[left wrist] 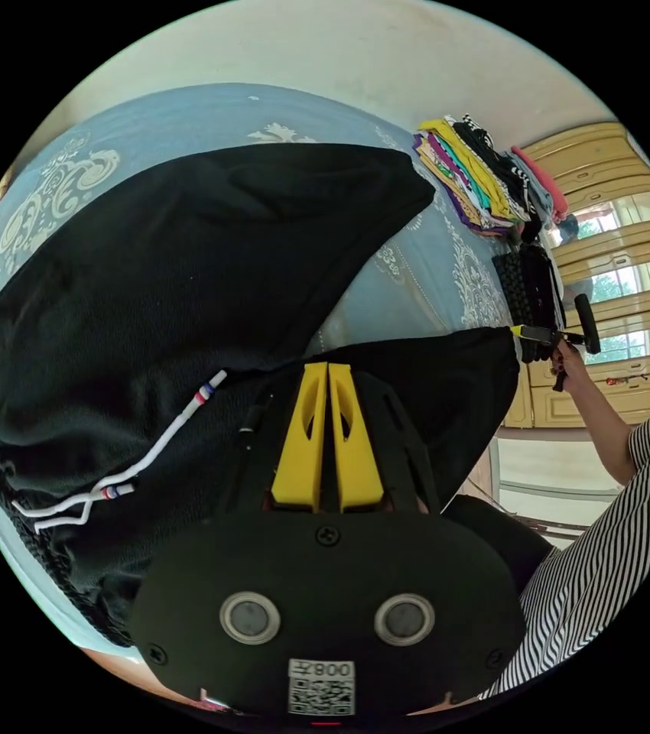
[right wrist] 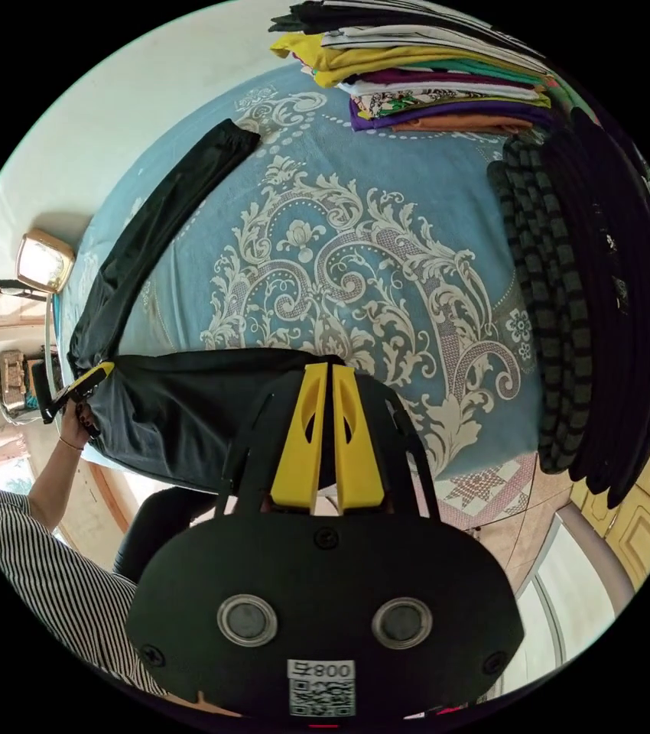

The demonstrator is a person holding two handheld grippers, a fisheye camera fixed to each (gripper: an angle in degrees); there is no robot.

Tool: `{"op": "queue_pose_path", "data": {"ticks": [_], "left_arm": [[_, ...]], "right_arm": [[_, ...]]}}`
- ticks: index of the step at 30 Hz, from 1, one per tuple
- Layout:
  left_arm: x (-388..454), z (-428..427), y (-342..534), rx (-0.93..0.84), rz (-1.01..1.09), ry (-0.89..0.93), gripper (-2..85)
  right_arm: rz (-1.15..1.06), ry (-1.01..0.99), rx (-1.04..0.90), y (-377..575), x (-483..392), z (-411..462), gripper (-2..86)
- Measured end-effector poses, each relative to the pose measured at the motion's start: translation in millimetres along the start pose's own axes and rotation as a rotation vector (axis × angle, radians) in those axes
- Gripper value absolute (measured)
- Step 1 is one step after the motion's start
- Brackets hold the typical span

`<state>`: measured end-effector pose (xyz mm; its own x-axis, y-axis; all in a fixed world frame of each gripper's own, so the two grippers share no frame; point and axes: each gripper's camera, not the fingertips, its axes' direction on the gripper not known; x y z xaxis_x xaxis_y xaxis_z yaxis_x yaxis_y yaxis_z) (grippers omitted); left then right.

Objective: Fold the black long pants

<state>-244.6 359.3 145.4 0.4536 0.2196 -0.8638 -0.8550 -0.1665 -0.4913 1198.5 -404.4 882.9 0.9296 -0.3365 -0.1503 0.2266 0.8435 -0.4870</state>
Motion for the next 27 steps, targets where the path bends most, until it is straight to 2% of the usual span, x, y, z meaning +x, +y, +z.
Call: {"op": "queue_pose_path", "data": {"ticks": [3, 9, 16, 21, 23, 27], "left_arm": [[-4, -8, 3, 0.04, -0.036, 0.027, 0.3], [-11, -13, 13, 0.033, -0.048, 0.013, 0.2], [-29, -63, 59, 0.148, -0.138, 0.08, 0.2], [-47, -97, 127, 0.059, -0.255, -0.033, 0.2], [-65, -109, 168, -0.011, -0.383, -0.109, 0.2], [-95, -122, 217, -0.035, -0.562, -0.212, 0.2]], "right_arm": [[0.002, -0.027, 0.023, -3, 7, -2, 1.1], [0.047, -0.049, -0.063, -4, 21, 34, 0.9], [0.139, 0.0, 0.03, 14, 25, 34, 0.8], [0.049, -0.068, 0.056, 32, -10, 42, 0.3], [-0.032, -0.106, 0.026, 41, -35, 55, 0.2], [-0.166, -0.113, -0.085, 57, -84, 106, 0.1]]}}
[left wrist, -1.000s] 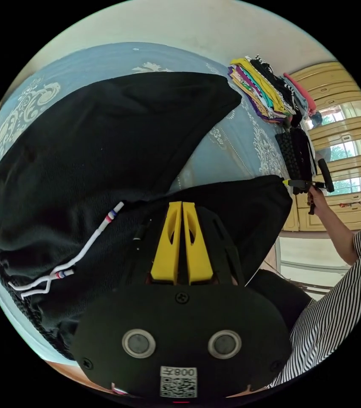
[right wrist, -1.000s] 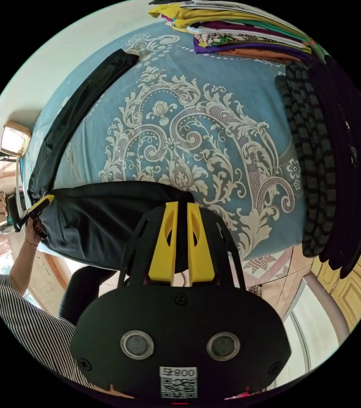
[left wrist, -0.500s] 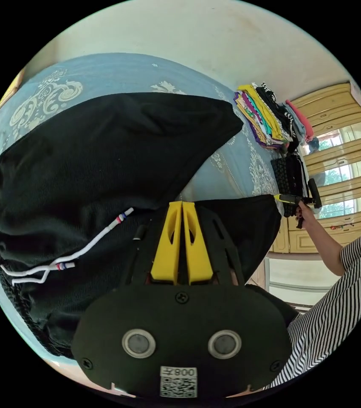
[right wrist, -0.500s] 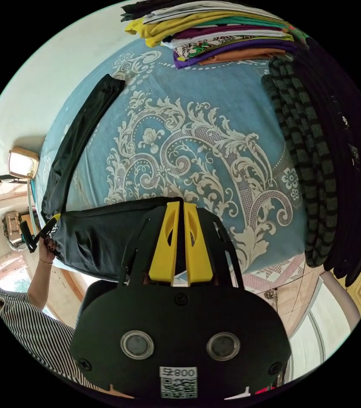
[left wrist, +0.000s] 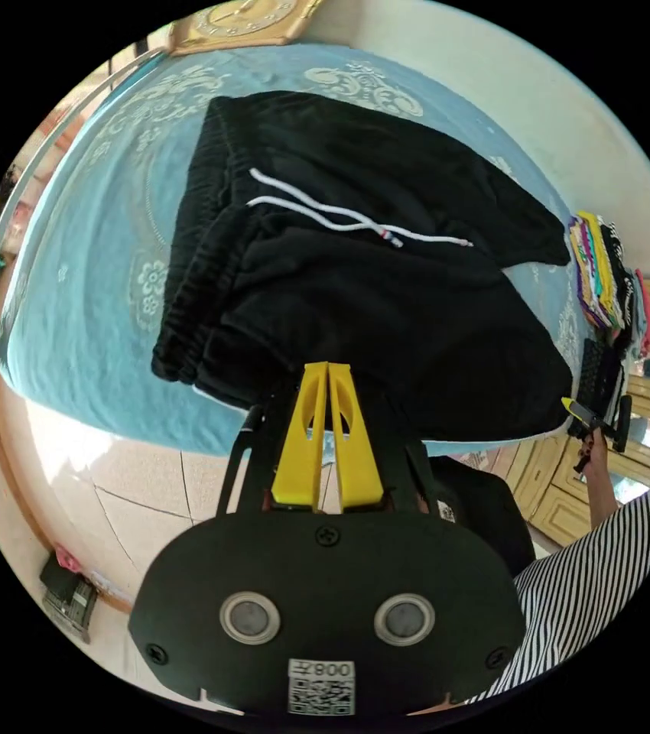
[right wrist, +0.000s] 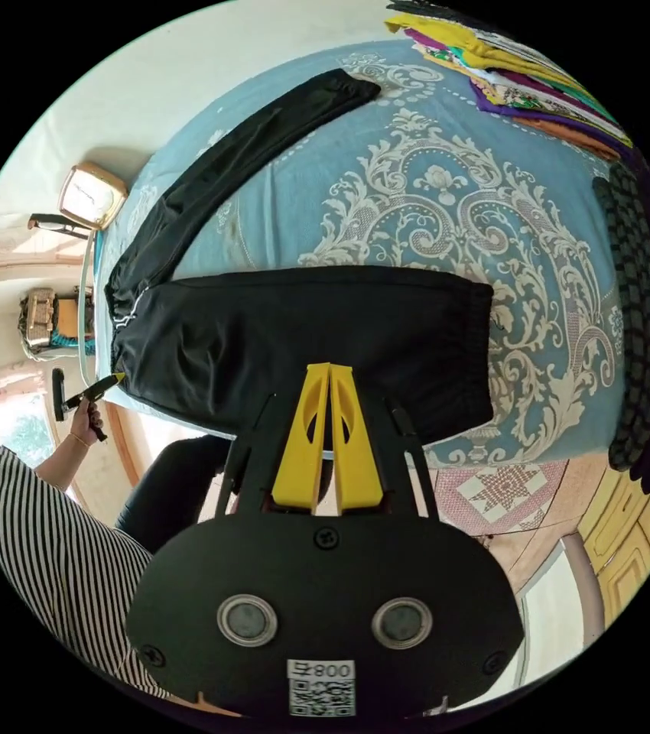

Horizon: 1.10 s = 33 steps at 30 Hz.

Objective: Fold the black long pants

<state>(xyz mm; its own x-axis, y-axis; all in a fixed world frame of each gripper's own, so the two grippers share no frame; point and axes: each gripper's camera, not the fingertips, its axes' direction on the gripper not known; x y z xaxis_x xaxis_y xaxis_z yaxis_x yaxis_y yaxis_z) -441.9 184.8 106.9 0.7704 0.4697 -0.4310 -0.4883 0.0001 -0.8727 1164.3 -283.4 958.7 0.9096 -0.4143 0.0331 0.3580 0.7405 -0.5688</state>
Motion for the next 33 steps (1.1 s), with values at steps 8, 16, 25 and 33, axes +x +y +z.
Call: {"op": "queue_pose_path", "data": {"ticks": [8, 16, 25, 33], "left_arm": [[-39, -10, 15, -0.015, -0.024, -0.007, 0.2], [-86, -21, 26, -0.041, -0.097, 0.053, 0.2], [-142, -41, 25, -0.048, -0.127, -0.081, 0.3], [-171, -91, 51, 0.131, -0.146, 0.003, 0.4]], "right_arm": [[0.002, 0.032, -0.105, -19, -13, 70, 0.0], [0.02, 0.05, -0.151, -54, -36, 123, 0.0], [-0.031, 0.114, -0.128, -87, -72, 187, 0.1], [0.019, 0.106, -0.115, -135, -106, 227, 0.1]]}}
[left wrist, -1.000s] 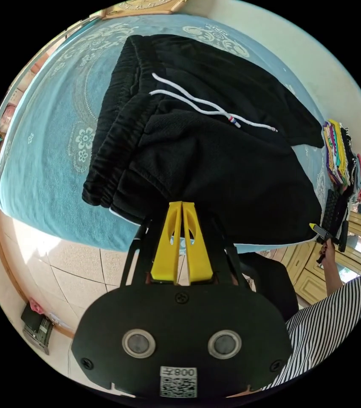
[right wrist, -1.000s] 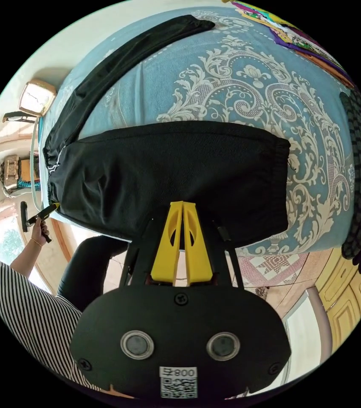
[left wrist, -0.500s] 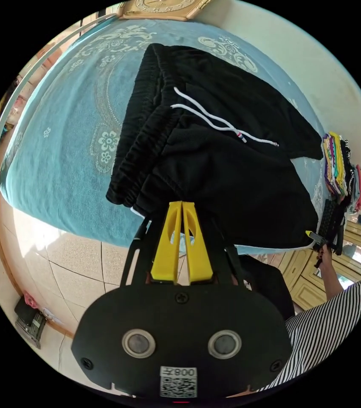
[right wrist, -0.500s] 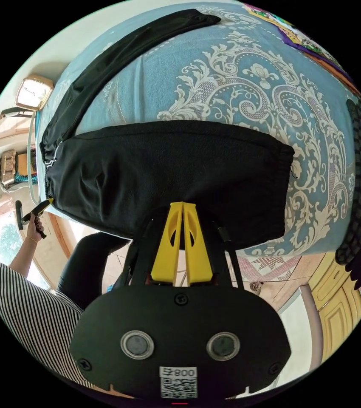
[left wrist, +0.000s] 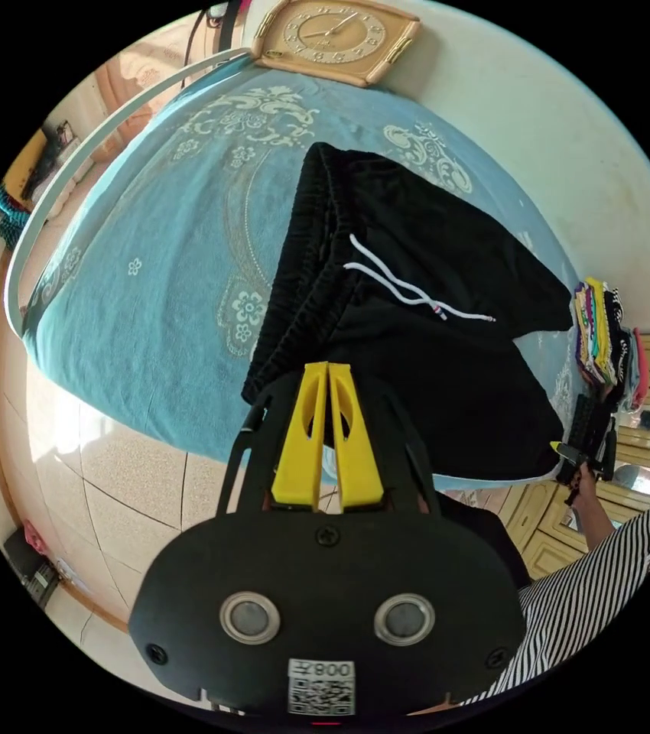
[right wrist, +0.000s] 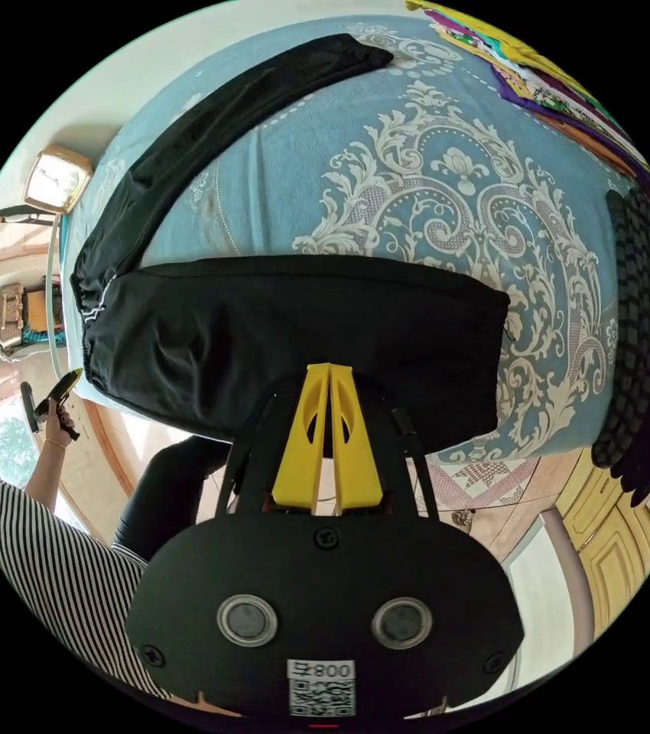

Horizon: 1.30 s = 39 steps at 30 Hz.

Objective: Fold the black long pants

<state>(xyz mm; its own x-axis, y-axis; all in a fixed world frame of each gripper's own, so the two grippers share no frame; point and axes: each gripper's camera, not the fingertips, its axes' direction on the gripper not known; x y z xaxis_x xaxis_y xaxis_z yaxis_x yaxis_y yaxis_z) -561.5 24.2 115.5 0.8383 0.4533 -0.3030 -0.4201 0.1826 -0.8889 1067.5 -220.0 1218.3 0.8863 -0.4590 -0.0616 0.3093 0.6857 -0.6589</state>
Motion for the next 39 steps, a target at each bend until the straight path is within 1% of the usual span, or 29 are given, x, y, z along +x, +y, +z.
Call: {"op": "queue_pose_path", "data": {"ticks": [3, 6, 8, 10, 14, 16, 17, 19, 20, 22, 25, 28, 31, 33, 35, 37, 39], "left_arm": [[-8, -12, -19, 0.053, 0.055, -0.023, 0.7], [-22, -4, -43, 0.029, 0.093, -0.029, 1.0], [-37, 6, -55, -0.009, 0.102, 0.003, 1.1], [-47, 10, -57, -0.039, 0.115, 0.008, 1.0], [-66, -6, -48, 0.02, 0.129, 0.035, 0.6], [-74, -16, -43, 0.054, 0.124, 0.051, 0.5], [-79, -22, -40, 0.077, 0.118, 0.055, 0.4], [-86, -29, -35, 0.104, 0.115, 0.067, 0.4], [-91, -34, -33, 0.117, 0.111, 0.069, 0.3], [-98, -37, -29, 0.132, 0.108, 0.087, 0.3], [-113, -40, -24, 0.153, 0.079, 0.122, 0.3], [-126, -39, -22, 0.164, 0.051, 0.15, 0.3], [-136, -38, -22, 0.17, 0.042, 0.157, 0.3], [-140, -41, -23, 0.183, 0.043, 0.163, 0.3], [-146, -49, -23, 0.219, 0.038, 0.159, 0.3], [-149, -55, -23, 0.245, 0.038, 0.145, 0.3], [-153, -55, -26, 0.252, 0.032, 0.118, 0.3]], "right_arm": [[-0.063, -0.033, 0.061, -31, -38, 4, 0.1], [-0.194, -0.08, 0.062, -71, -92, 22, 0.3], [-0.282, -0.112, 0.052, -95, -128, 37, 0.4], [-0.408, -0.166, 0.037, -124, -176, 59, 0.8], [-0.592, -0.268, 0.016, -166, -250, 96, 2.6], [-0.708, -0.347, 0.007, -198, -309, 120, 4.1], [-0.747, -0.355, 0.008, -205, -326, 126, 4.5], [-0.892, -0.348, 0.013, -230, -399, 151, 5.6], [-0.929, -0.346, 0.02, -234, -417, 157, 5.8], [-1.052, -0.285, 0.035, -251, -485, 184, 6.4], [-1.175, -0.222, 0.032, -267, -555, 223, 6.9], [-1.24, -0.108, 0.003, -283, -602, 265, 6.8], [-1.285, -0.011, -0.033, -296, -626, 301, 4.8], [-1.301, -0.01, -0.017, -305, -633, 308, 3.7], [-1.298, -0.058, -0.01, -315, -638, 306, 3.0], [-1.273, -0.155, 0.059, -329, -644, 293, 2.7], [-1.257, -0.193, 0.052, -342, -654, 296, 2.7]]}}
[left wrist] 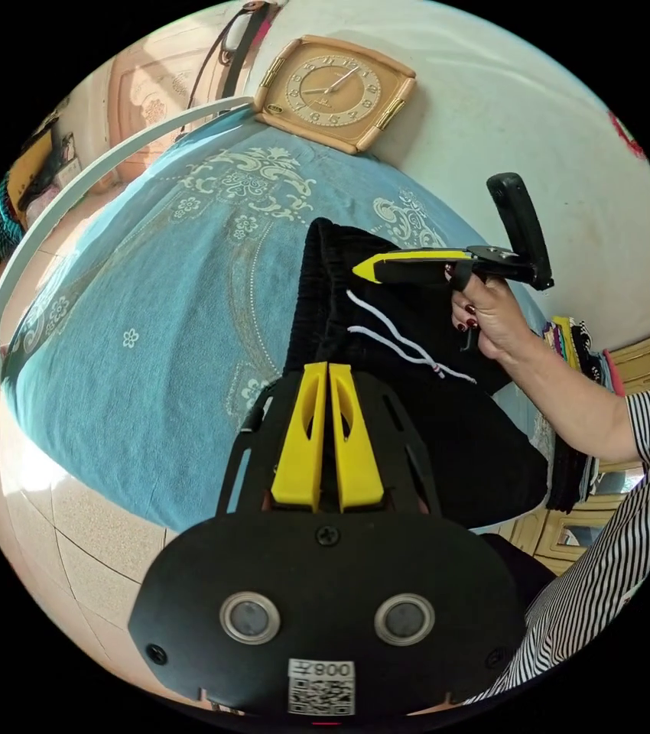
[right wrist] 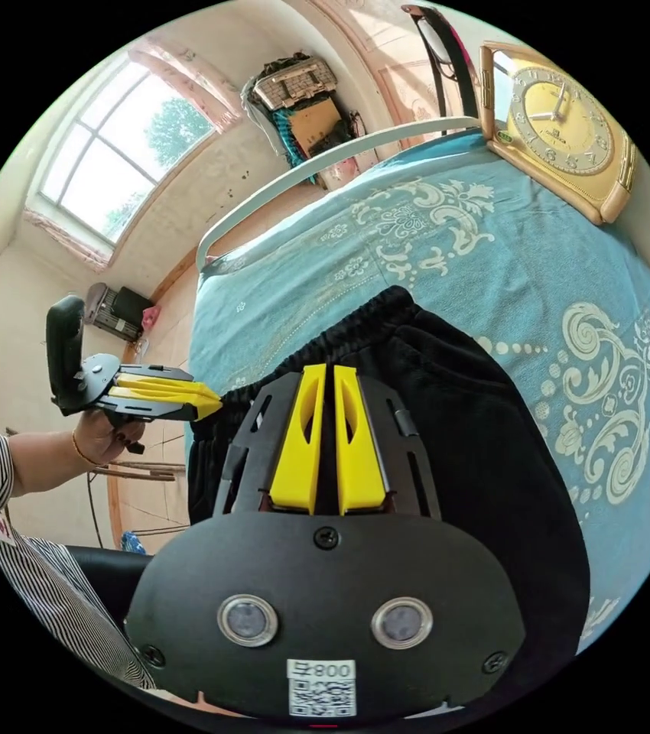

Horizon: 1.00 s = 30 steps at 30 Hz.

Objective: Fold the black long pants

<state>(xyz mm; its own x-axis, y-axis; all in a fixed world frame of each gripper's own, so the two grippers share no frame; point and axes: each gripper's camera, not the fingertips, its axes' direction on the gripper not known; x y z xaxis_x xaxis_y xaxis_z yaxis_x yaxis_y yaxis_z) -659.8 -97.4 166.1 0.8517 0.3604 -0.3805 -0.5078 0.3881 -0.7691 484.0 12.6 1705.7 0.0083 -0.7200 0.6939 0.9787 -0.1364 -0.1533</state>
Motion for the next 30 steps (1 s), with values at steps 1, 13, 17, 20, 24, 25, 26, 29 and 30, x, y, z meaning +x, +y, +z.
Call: {"op": "queue_pose_path", "data": {"ticks": [1, 13, 17, 20, 24, 25, 26, 29, 30], "left_arm": [[-3, 5, -2, -0.012, -0.005, -0.016, 0.3], [-5, 1, -5, 0.022, -0.065, -0.001, 0.1], [-7, 36, -7, -0.13, -0.087, -0.07, 0.1], [-8, 38, -17, -0.118, -0.132, -0.03, 0.1], [11, 35, -29, -0.098, -0.101, -0.08, 0.1], [17, 33, -33, -0.081, -0.093, -0.087, 0.2], [21, 34, -38, -0.071, -0.089, -0.085, 0.2], [28, 38, -51, -0.061, -0.117, -0.036, 0.2], [30, 37, -55, -0.04, -0.114, -0.01, 0.3]], "right_arm": [[-0.002, 0.009, -0.035, -9, 7, 12, 2.9], [0.116, -0.063, 0.03, -37, 82, 29, 3.7], [0.159, -0.056, 0.103, -33, 97, 15, 3.4], [0.186, -0.038, 0.09, -37, 115, 18, 2.7], [0.169, -0.035, 0.139, -41, 129, 1, 1.1], [0.172, 0.005, 0.14, -41, 131, -1, 0.8], [0.172, 0.02, 0.13, -41, 133, 1, 0.7], [0.202, 0.049, -0.066, -46, 156, 36, 0.5], [0.202, -0.009, 0.013, -45, 162, 26, 0.5]]}}
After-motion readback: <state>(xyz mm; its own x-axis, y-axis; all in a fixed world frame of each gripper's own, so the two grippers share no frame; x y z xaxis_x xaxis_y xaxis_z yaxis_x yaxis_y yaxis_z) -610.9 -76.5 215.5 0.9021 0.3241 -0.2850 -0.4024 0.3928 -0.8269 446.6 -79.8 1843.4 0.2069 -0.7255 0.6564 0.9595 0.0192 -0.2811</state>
